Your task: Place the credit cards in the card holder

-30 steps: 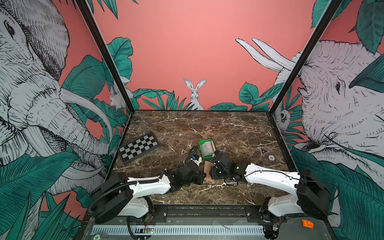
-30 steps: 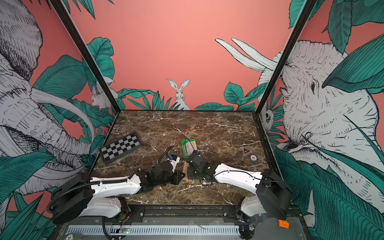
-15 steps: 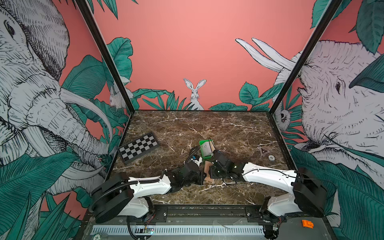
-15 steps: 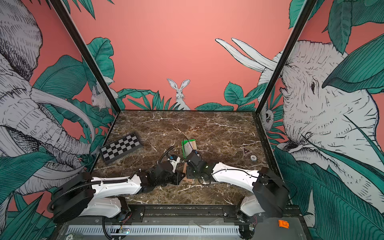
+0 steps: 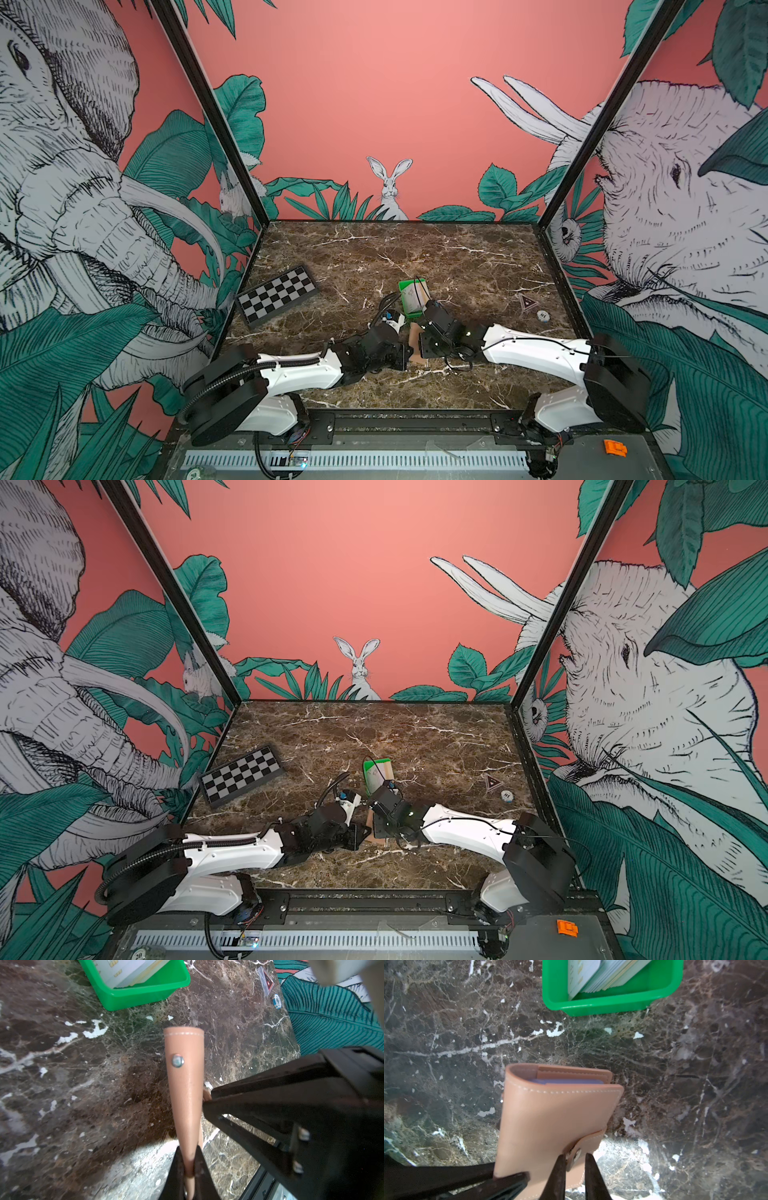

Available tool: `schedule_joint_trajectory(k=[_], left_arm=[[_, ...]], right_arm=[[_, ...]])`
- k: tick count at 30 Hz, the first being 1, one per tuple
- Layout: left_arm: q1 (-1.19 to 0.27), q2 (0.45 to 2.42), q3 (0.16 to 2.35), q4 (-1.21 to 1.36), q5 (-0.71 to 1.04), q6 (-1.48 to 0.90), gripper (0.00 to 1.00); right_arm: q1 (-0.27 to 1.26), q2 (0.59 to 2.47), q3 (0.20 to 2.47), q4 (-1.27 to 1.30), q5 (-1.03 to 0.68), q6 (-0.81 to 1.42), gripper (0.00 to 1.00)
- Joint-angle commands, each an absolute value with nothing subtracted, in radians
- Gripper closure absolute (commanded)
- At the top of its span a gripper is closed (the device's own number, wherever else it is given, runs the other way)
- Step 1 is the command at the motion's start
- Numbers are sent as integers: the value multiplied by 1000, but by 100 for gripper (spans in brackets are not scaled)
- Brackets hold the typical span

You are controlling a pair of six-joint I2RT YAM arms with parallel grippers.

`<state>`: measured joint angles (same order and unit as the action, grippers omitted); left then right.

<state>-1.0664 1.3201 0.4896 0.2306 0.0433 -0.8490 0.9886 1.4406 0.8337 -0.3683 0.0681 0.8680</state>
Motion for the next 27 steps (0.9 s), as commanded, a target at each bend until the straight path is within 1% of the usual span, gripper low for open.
schedule_joint_trajectory(k=[1,6,15,19,27], left_arm=[[-1074,1318,508,259,35,-859,100],[-1075,1315,509,256,32,-860,100],[-1076,1323,515,257,33,-860,100],[-1078,1323,515,256,34,-859,100],[-1080,1321,515,259,30,-859,100]], right_arm=[[990,1443,852,-408,112,865,86],[995,1453,864,-430,132,867,90],[998,1464,864,-404,114,865,90],[999,1470,865,-400,112,864,86],[1000,1473,858,-368,91,861,83]])
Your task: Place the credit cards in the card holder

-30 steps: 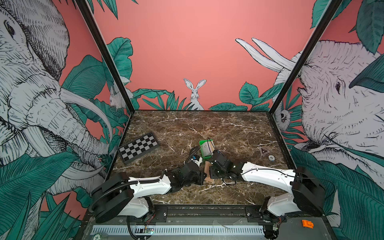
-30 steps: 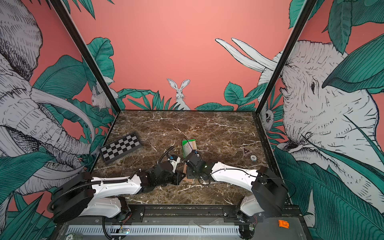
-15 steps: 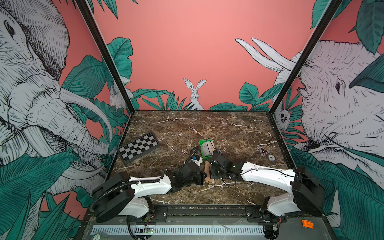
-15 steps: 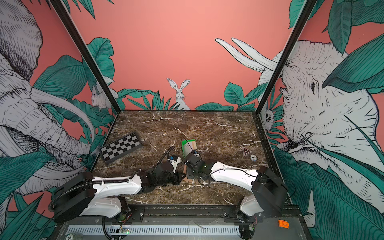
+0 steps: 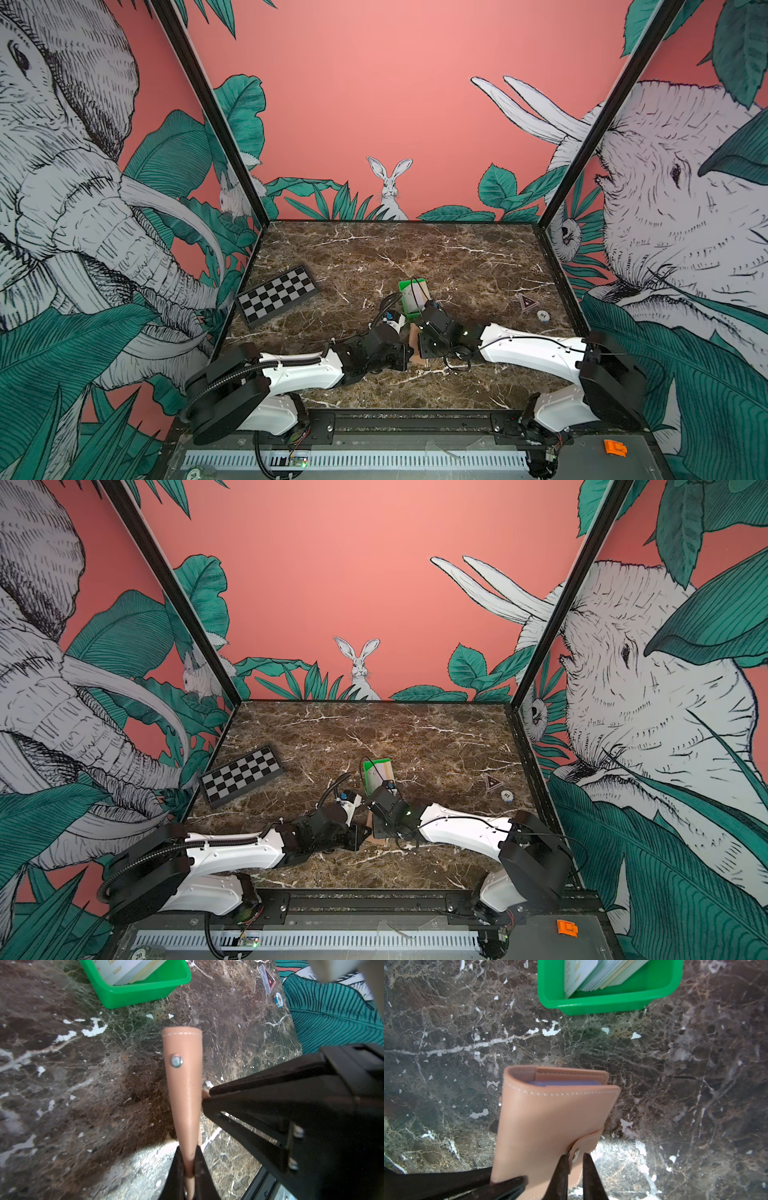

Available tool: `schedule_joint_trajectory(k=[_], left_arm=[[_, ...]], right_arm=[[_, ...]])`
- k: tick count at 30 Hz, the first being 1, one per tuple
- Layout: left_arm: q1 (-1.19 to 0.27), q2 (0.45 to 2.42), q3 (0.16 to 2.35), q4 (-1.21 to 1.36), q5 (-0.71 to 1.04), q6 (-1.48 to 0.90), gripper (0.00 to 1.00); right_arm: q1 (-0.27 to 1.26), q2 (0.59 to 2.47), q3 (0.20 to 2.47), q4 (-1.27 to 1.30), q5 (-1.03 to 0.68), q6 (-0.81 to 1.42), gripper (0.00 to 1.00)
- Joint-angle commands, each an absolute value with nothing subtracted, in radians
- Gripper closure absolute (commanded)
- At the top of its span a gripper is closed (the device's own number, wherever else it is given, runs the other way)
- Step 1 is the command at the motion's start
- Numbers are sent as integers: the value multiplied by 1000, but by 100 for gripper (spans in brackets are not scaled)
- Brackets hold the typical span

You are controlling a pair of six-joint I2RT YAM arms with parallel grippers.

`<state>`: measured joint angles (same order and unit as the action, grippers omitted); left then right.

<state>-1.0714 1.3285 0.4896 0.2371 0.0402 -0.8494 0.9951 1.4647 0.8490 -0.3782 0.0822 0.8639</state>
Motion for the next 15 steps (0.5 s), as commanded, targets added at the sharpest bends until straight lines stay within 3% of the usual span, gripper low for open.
schedule_joint_trajectory(k=[1,15], left_arm=[[-1080,1323,515,258,31,-859,100],[-1081,1322,513,259,28,-862,100]], right_arm=[[1000,1473,858,-368,91,861,83],[1001,1473,867,-406,126,867,92]])
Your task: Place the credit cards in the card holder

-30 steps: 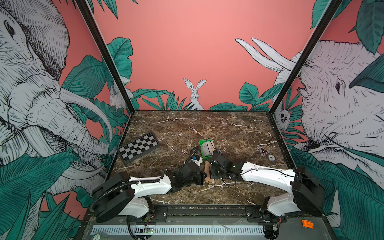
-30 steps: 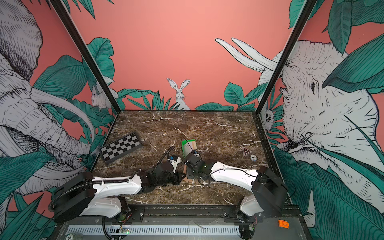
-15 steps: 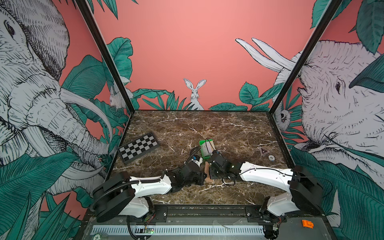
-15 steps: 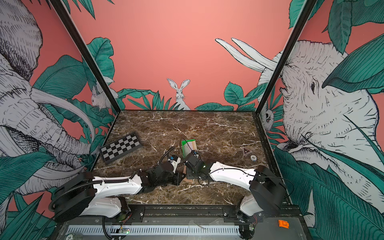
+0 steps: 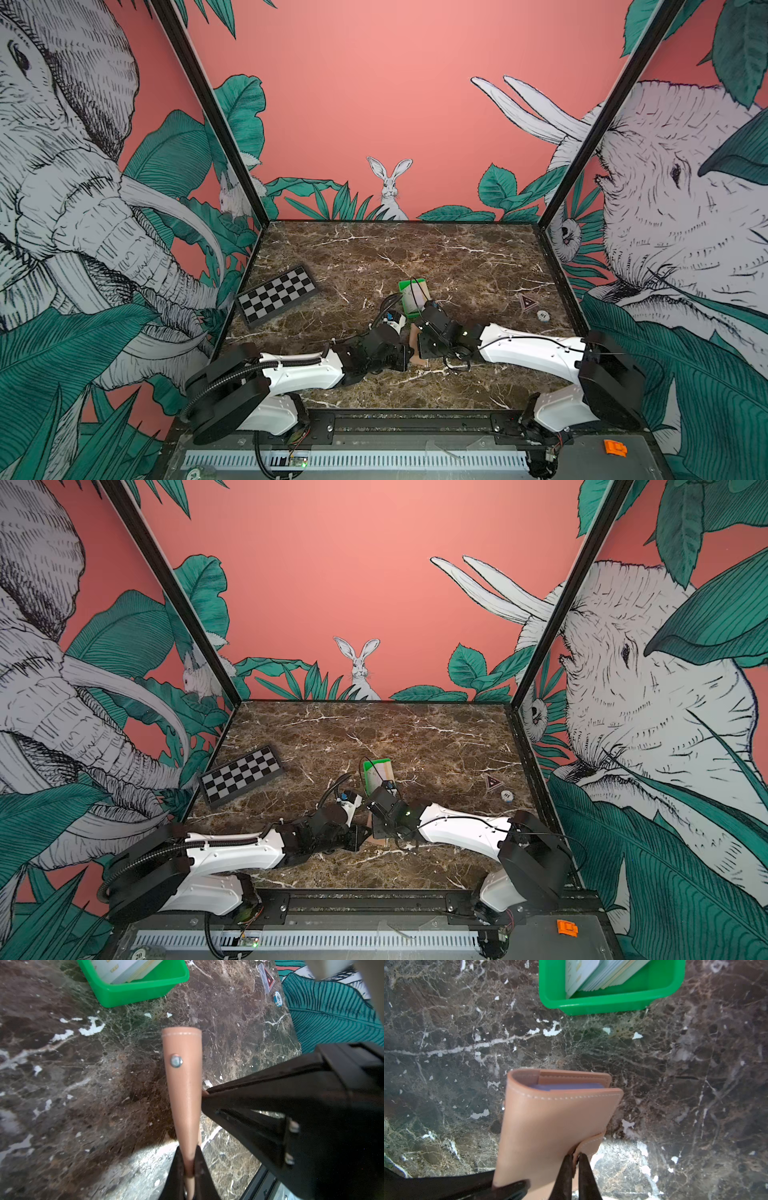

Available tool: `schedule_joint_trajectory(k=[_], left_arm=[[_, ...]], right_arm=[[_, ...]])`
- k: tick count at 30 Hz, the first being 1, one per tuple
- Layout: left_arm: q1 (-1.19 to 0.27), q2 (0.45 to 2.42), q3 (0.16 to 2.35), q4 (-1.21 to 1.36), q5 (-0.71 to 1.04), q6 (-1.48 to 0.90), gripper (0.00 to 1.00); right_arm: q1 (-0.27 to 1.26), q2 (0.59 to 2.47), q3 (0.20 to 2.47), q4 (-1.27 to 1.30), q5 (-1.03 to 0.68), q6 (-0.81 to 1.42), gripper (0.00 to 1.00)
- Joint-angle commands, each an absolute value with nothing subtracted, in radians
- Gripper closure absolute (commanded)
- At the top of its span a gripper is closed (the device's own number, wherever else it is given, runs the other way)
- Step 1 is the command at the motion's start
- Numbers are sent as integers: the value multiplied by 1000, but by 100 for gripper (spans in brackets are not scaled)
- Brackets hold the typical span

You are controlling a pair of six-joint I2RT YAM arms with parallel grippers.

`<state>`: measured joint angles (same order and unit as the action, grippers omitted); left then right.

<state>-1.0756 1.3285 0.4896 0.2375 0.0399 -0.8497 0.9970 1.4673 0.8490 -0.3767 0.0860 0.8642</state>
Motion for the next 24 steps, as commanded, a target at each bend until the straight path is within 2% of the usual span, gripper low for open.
schedule_joint_trajectory(k=[1,13,24], left_arm=[[-1082,1322,513,257,26,-862,100],[-1081,1299,502,203,-26,-887,100],[-1082,1301,497,184,-46,-912,100]], right_arm=[[1002,1473,866,-406,127,867,93],[1003,1461,866,-435,155,868,100],[1004,1457,865,-449,169,867,100]])
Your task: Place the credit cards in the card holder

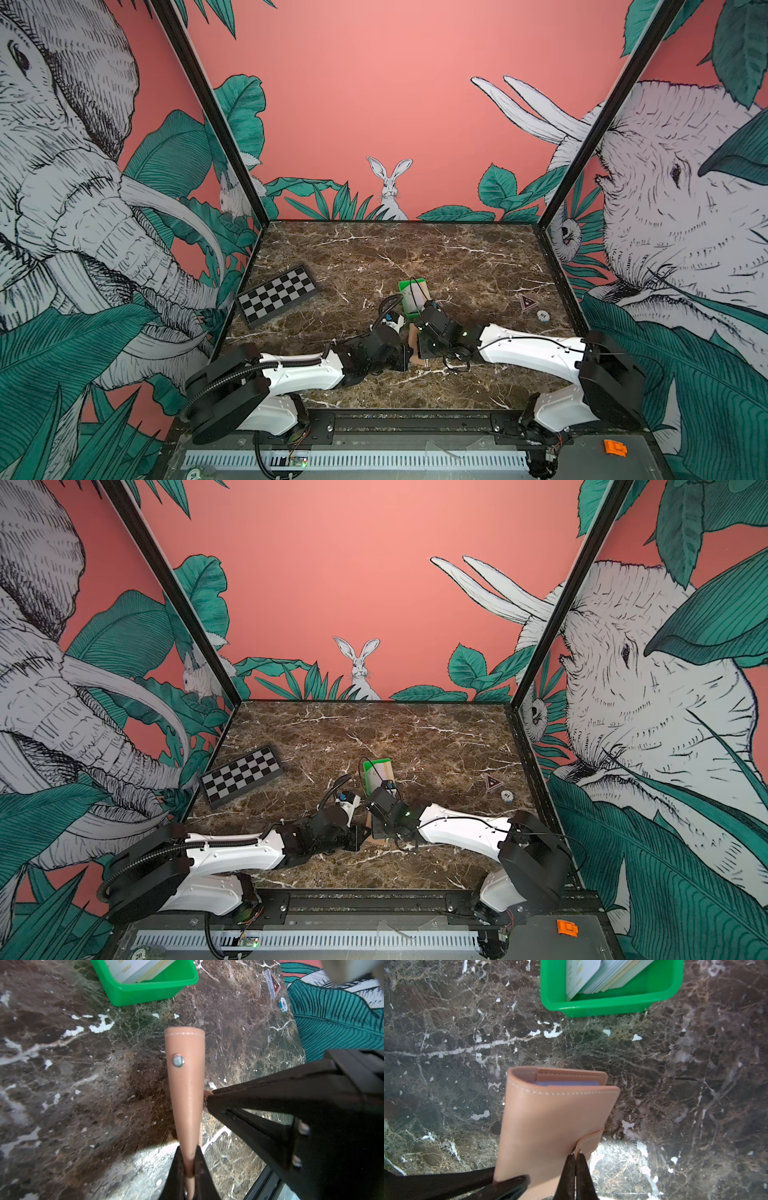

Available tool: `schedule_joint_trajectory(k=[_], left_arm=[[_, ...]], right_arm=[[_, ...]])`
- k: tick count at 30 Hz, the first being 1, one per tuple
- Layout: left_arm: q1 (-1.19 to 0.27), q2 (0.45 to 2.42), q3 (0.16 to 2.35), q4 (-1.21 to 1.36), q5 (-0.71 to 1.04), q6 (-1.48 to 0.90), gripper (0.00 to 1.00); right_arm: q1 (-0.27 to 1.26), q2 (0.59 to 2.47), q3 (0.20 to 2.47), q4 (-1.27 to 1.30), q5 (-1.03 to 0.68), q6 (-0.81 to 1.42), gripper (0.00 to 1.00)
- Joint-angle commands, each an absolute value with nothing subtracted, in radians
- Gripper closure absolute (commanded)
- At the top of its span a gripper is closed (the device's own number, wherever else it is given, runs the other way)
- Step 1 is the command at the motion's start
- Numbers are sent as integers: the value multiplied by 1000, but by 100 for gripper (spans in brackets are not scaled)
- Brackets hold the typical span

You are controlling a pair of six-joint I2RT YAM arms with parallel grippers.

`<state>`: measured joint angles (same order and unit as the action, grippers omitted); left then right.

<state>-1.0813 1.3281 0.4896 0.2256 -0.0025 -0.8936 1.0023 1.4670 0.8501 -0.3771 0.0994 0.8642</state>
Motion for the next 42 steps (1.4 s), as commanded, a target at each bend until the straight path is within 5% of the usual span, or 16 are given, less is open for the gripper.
schedule_joint_trajectory(k=[1,42], left_arm=[[-1082,1299,495,182,-48,-912,100],[-1082,1305,478,140,-83,-975,100]], right_arm=[[1005,1456,864,-449,170,867,100],[1012,1449,864,-468,194,871,100]])
